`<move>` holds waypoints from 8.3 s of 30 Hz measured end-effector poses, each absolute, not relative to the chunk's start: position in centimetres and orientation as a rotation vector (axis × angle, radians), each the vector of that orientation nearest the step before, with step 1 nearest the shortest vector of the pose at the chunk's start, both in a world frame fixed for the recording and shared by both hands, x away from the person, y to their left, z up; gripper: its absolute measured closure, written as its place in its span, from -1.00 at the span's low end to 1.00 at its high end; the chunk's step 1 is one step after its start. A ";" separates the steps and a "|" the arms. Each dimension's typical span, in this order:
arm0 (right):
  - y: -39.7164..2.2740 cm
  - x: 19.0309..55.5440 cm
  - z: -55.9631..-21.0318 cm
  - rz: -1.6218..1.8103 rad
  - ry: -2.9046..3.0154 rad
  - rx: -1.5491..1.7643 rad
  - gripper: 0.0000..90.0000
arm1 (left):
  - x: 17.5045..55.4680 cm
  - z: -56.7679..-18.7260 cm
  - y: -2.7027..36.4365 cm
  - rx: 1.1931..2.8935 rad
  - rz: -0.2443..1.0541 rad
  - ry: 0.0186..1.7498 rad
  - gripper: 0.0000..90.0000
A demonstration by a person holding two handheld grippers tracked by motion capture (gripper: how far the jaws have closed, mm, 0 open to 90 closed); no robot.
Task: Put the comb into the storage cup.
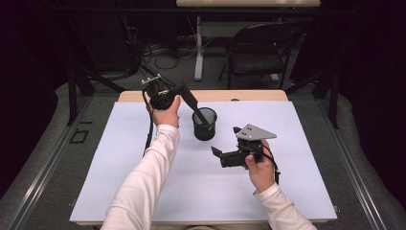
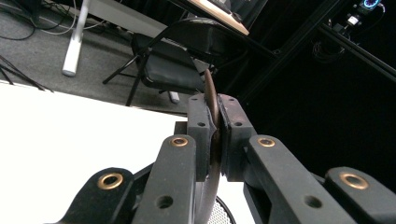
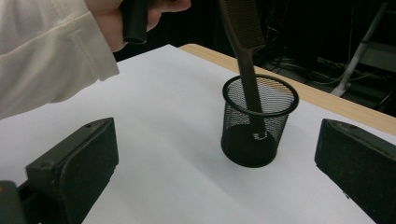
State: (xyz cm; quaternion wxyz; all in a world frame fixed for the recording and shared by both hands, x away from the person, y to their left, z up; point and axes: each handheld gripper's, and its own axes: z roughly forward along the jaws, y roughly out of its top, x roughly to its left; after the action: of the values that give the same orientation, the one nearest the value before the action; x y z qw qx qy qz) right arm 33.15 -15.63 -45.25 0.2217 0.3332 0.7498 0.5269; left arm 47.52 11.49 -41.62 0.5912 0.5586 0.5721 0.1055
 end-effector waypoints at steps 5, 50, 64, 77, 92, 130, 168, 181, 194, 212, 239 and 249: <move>-16.3 33.3 -44.9 1.463 2.043 0.940 -1.00 | 47.6 -42.1 11.4 1.306 0.243 1.333 0.88; -16.2 33.4 -45.0 1.452 2.055 0.928 -1.00 | 48.0 -44.5 11.7 1.294 0.191 1.380 0.88; -16.2 33.4 -45.0 1.450 2.060 0.927 -1.00 | 48.0 -45.0 12.3 1.275 0.189 1.411 0.88; -16.2 33.4 -45.0 1.449 2.062 0.925 -1.00 | 48.0 -45.1 12.4 1.271 0.182 1.417 0.84; -16.1 33.4 -45.1 1.445 2.062 0.922 -1.00 | 48.0 -45.2 12.5 1.262 0.187 1.426 0.51; -16.1 33.5 -45.2 1.424 2.072 0.919 -1.00 | 47.7 -44.0 14.3 1.187 0.245 1.435 -0.40; -16.2 33.5 -45.3 1.418 2.066 0.924 -1.00 | 46.5 -42.4 16.4 1.226 0.271 1.395 -0.41; -16.2 33.5 -45.2 1.419 2.063 0.925 -1.00 | 45.8 -41.8 17.0 1.239 0.247 1.363 -0.61; -16.2 33.6 -45.2 1.417 2.062 0.925 -1.00 | 45.5 -41.6 17.1 1.265 0.211 1.335 -0.65; -16.3 33.5 -45.2 1.417 2.060 0.926 -0.99 | 44.3 -40.8 15.7 1.358 0.244 1.235 -0.65; -16.4 33.5 -45.2 1.416 2.057 0.923 -0.99 | 41.6 -39.5 12.8 1.719 0.431 0.900 -0.65; -16.4 33.5 -45.2 1.417 2.058 0.922 -0.99 | 40.4 -39.4 11.9 1.841 0.477 0.787 -0.65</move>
State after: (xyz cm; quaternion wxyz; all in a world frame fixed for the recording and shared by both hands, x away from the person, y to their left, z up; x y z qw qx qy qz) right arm 33.52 -16.36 -45.15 0.2369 0.3362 0.7506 0.5171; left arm 40.39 11.93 -39.41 0.5154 0.7666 0.3275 0.1986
